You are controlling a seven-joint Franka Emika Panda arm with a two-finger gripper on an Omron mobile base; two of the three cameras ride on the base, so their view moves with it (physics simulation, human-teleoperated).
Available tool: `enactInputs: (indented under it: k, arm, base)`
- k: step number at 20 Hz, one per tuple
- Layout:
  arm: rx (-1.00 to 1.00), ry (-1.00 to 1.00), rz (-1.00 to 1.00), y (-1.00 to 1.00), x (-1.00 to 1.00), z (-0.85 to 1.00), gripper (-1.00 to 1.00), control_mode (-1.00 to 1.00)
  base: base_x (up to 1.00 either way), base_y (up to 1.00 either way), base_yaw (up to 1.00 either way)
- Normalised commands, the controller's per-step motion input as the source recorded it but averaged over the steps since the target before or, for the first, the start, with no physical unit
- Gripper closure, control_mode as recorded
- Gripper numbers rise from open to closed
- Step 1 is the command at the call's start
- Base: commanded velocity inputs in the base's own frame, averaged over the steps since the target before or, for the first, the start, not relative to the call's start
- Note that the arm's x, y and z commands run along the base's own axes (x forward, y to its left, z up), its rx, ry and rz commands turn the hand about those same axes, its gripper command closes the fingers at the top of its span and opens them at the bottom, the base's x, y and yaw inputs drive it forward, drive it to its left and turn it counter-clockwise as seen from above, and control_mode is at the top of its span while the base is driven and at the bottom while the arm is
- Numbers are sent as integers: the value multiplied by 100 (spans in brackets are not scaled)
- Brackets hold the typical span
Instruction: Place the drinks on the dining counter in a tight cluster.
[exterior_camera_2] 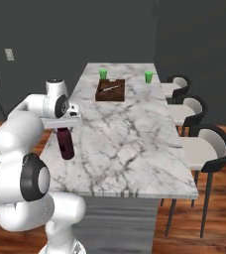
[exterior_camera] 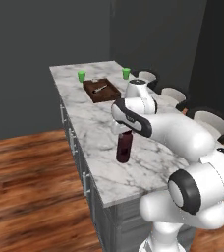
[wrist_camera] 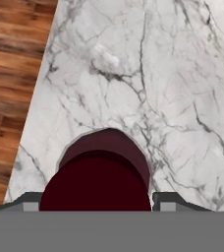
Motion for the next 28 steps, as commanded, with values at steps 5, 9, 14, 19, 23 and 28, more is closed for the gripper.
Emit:
enactInputs:
  k: [5, 9, 14, 19, 23, 28]
  arm:
    - [0, 0, 0, 0, 0, -30, 100, -100]
    - [0, 0, 0, 0, 0, -34, 100, -100]
    - [0, 0, 0, 0, 0, -26, 100, -100]
    - [0, 0, 0, 0, 0, -4, 100, -100]
    - [0, 0, 0, 0, 0, 0, 100, -100]
    - [0, 0, 0, 0, 0, 0, -100, -100]
  base:
    - [0, 0, 0]
    - [0, 0, 0]
    - [0, 0, 0]
    - [0, 0, 0]
    - [0, 0, 0]
    - [0, 0, 0]
